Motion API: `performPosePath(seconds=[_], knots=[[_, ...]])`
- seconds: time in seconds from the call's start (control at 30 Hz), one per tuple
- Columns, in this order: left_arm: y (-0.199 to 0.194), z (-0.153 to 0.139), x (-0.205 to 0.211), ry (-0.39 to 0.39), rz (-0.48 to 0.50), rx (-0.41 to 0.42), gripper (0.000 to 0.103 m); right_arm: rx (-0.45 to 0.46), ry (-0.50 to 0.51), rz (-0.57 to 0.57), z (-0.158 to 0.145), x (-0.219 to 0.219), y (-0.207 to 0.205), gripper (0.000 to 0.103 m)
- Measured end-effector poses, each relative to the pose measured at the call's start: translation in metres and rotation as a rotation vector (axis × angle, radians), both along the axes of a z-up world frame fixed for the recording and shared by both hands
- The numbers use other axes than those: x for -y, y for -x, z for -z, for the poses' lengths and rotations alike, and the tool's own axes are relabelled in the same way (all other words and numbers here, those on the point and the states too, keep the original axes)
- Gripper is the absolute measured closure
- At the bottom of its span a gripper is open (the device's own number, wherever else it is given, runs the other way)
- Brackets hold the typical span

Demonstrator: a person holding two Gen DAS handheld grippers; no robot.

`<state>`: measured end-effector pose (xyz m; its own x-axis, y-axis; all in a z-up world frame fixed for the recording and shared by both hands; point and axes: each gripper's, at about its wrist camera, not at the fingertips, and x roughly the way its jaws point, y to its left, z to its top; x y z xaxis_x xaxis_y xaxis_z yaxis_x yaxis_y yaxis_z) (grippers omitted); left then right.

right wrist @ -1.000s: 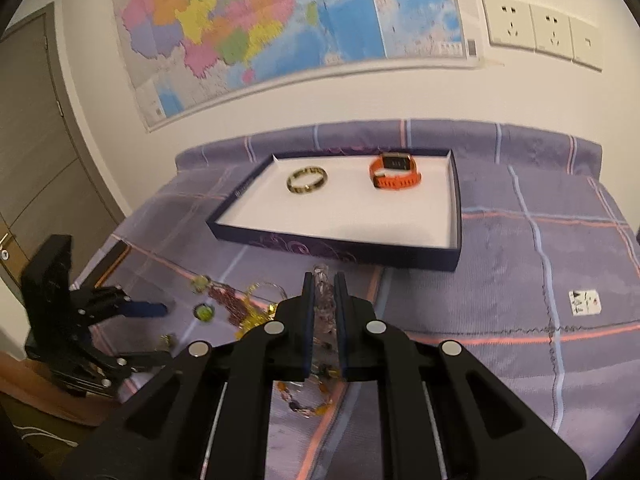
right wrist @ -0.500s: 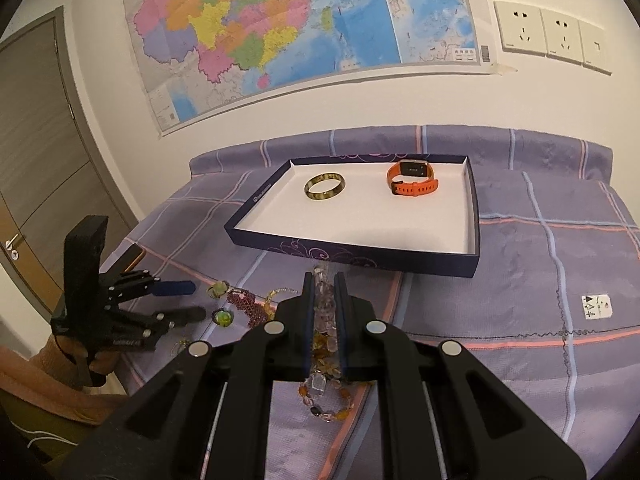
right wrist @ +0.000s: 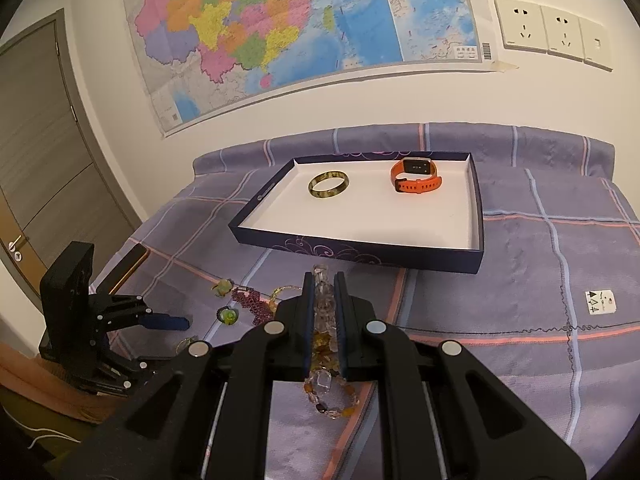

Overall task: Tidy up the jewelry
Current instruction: 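Grasp a small green pendant with the left tool while the right tool holds the bracelet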

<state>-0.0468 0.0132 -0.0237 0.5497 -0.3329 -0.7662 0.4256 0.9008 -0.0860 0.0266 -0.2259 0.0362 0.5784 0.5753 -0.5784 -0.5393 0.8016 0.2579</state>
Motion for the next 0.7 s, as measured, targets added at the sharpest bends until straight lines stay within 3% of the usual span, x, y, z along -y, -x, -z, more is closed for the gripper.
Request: performPosePath(seconds=[0.17, 0.33, 0.7], knots=[[0.002, 0.000, 0.002, -0.037, -0.011, 0.004, 0.092, -0.008, -0.011, -0.004, 0.001, -0.001, 0.000, 0.093], [0.001, 0.000, 0.003, -0.042, -0.021, 0.013, 0.092, -0.003, -0.013, -0.010, 0.000, -0.002, 0.000, 0.093], [-0.014, -0.016, -0.007, 0.039, -0.057, 0.036, 0.093, 0.017, -0.023, -0.010, -0.009, -0.003, -0.004, 0.093]])
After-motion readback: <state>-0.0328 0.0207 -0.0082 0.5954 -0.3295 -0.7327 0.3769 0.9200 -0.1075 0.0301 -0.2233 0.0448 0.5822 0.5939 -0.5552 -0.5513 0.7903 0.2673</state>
